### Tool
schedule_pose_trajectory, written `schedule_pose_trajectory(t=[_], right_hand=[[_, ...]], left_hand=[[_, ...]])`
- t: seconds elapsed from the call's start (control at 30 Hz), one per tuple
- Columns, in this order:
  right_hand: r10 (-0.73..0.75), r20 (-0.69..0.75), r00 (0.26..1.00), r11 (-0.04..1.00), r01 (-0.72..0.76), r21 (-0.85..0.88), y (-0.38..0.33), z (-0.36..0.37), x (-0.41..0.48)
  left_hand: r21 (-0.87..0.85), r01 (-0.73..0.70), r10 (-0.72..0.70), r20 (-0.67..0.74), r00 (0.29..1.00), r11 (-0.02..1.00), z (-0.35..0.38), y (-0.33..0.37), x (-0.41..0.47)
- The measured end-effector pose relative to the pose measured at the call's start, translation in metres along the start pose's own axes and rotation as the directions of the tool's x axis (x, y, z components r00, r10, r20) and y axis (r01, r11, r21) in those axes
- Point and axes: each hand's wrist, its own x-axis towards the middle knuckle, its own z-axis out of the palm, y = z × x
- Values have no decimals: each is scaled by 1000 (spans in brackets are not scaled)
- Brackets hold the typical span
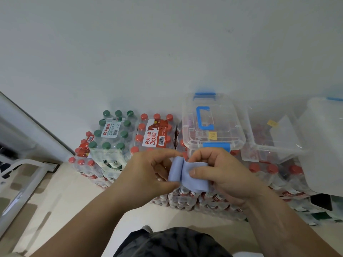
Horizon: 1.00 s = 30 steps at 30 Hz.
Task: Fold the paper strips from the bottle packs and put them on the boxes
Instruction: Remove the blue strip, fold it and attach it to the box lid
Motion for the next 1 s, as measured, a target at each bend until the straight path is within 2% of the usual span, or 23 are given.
schedule_pose_trajectory(t=[0.23, 0.4, 0.57, 0.7, 0.77, 0.87, 1.0], right_hand=[[46, -71, 996, 988, -35, 149, 3, 8, 1], [77, -168, 983, 991, -58, 120, 4, 10, 3], [111, -155, 982, 977, -79, 200, 7, 8, 5], [120, -207, 971, 985, -92, 143, 12, 11, 6], [117, -250, 961, 985, -80, 156, 13, 12, 5], [94, -307, 947, 980, -33, 198, 13, 11, 5], [36, -337, 941, 975, 41, 216, 11, 12, 7]], left_hand=[[199, -88, 88, 6, 996, 976, 5, 7, 3], [304, -133, 128, 36, 991, 944, 12, 3, 5], [369, -173, 151, 89, 985, 913, 17, -1, 9], [375, -172, 148, 93, 985, 911, 21, -8, 10], [321, -139, 126, 60, 990, 937, 18, -9, 8], [67, -19, 15, 54, 998, 998, 10, -10, 4], [-279, 122, -121, 20, 992, 953, 10, -8, 3]])
